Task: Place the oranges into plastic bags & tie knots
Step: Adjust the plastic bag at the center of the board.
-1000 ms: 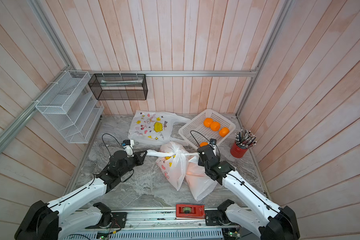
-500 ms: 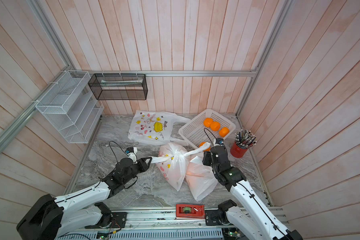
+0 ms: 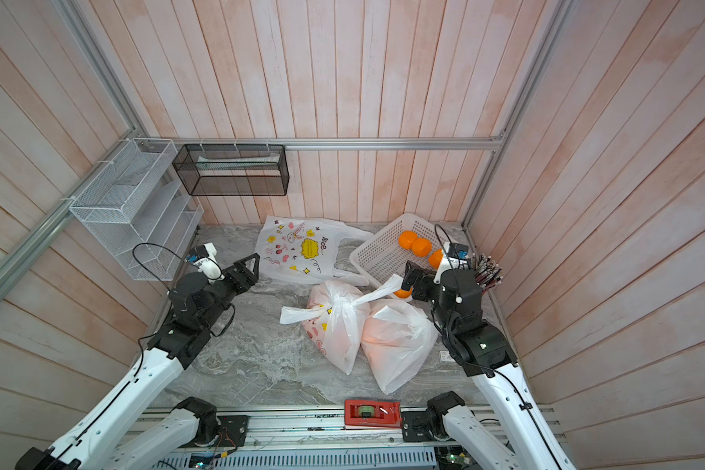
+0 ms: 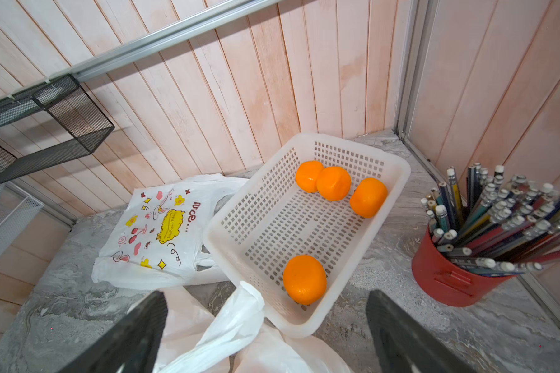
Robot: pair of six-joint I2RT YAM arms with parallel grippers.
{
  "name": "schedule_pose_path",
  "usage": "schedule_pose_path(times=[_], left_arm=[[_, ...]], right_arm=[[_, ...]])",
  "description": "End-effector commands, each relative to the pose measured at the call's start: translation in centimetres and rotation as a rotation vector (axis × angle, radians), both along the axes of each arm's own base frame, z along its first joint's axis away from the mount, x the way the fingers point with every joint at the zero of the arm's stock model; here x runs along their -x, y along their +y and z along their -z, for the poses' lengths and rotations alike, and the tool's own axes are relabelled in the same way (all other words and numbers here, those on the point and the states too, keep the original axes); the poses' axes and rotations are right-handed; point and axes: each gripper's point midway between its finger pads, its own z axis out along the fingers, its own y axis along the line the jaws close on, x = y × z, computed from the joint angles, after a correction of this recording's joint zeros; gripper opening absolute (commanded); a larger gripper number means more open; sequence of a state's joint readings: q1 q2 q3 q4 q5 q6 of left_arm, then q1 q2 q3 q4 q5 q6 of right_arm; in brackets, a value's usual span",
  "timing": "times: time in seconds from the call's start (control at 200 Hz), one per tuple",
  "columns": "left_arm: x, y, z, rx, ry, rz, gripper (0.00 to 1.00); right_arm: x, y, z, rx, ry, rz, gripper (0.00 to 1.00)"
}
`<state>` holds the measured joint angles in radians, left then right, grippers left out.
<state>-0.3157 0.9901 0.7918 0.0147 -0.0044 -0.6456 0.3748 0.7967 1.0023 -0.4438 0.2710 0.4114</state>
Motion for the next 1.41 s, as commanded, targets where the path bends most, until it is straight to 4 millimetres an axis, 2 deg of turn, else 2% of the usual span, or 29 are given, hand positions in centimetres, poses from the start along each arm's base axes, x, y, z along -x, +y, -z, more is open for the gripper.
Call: schedule_pose_path(times=[0.0, 0.15, 0.26, 0.45, 0.585, 0.695, 0.845, 0.995, 1.18, 1.4], left_arm=[[-2.1, -2.2, 2.7, -0.108, 0.109, 0.13, 0.84], [-6.7, -4.0, 5.1, -0.211, 0.201, 0.185, 0.85], [-9.7, -5.0, 7.3, -0.261, 0.256, 0.206, 0.85], [-14.5, -6.4, 12.7, -0.345, 0.368, 0.224, 0.85], [-16.9, -7.2, 16.3, -0.407, 0.428, 0.215, 0.87], [-18.2, -8.0, 18.7, -0.461, 0.457, 0.21, 0.89], [-19.6, -9.5, 20.6, -0.535, 0.462, 0.211, 0.91], [-21.1, -9.9, 22.9, -0.574, 0.499, 0.196, 0.91], [-22.5, -9.8, 25.3, -0.647, 0.537, 0.17, 0.83], [-22.4, -9.5, 27.7, -0.681, 0.575, 0.169, 0.74]], right_arm=[[-1.6, 0.3, -1.1, 0.016, -0.032, 0.002, 0.98], [-3.5, 0.9, -0.9, 0.001, -0.033, -0.021, 0.98], [-4.4, 0.3, -0.3, -0.005, -0.024, -0.009, 0.98], [-5.0, -0.8, 1.2, -0.02, 0.009, 0.006, 0.98], [-5.0, -1.5, 2.3, -0.025, 0.034, 0.018, 0.98], [-5.0, -2.0, 3.0, -0.026, 0.05, 0.027, 0.98], [-5.1, -2.2, 3.7, -0.027, 0.067, 0.031, 0.98], [-5.1, -2.3, 4.0, -0.032, 0.078, 0.03, 0.98], [-5.2, -2.2, 4.6, -0.037, 0.093, 0.03, 0.98], [-5.5, -2.2, 5.2, -0.04, 0.108, 0.03, 0.98]])
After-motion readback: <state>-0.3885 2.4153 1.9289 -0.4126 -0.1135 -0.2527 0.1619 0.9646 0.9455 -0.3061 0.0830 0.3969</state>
